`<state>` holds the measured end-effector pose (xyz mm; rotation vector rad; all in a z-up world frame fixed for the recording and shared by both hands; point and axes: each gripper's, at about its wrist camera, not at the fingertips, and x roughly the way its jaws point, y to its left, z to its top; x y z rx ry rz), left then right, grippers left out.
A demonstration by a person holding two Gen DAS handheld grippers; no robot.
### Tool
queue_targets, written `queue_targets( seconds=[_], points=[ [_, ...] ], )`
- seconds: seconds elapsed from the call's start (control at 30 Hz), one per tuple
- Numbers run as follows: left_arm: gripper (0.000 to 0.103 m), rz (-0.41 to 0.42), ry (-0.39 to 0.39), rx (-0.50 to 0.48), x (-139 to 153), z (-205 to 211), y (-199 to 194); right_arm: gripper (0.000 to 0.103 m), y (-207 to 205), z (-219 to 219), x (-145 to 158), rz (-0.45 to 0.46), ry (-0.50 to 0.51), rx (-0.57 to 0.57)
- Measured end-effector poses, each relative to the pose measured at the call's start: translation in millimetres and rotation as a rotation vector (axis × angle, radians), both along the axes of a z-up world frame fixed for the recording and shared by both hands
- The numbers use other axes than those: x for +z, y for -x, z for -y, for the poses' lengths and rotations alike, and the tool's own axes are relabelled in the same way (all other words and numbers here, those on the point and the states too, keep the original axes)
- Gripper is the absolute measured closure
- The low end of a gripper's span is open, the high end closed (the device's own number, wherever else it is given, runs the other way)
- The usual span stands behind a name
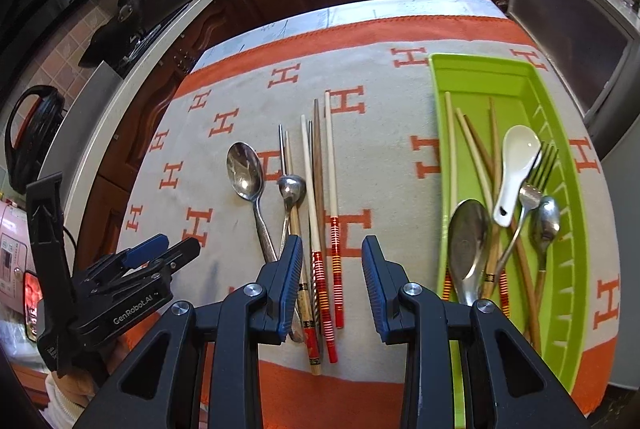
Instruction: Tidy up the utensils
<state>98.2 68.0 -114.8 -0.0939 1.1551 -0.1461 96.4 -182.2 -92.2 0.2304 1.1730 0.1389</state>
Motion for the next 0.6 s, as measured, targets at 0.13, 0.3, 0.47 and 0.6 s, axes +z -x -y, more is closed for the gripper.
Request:
queue_targets(
  seconds=[0.13,0.3,0.47,0.6],
  points=[
    [0.047,-0.009,0.084,0.008,-12.5,-2.5,-13.6,0.072,-8.9,-5.6,-8.9,-0.015,0.004,0.014],
    [0.047,0.014,0.136,0.017,-23.8,0.7,-38.7,0.072,-20.5,-10.3,-20.0,-0.031,0.007,0.032],
    [0.047,0.053,0.159,0.007,-27.1,11.2,-60.3,0.072,-33.0,-16.2,-32.2,-0.047,0.005,0.058],
    [0.047,0.093,0.173,-0.024,-28.5,20.3,-67.9,0.072,-40.3,-18.9,-39.1,-0.049,0.005,0.068]
  ],
)
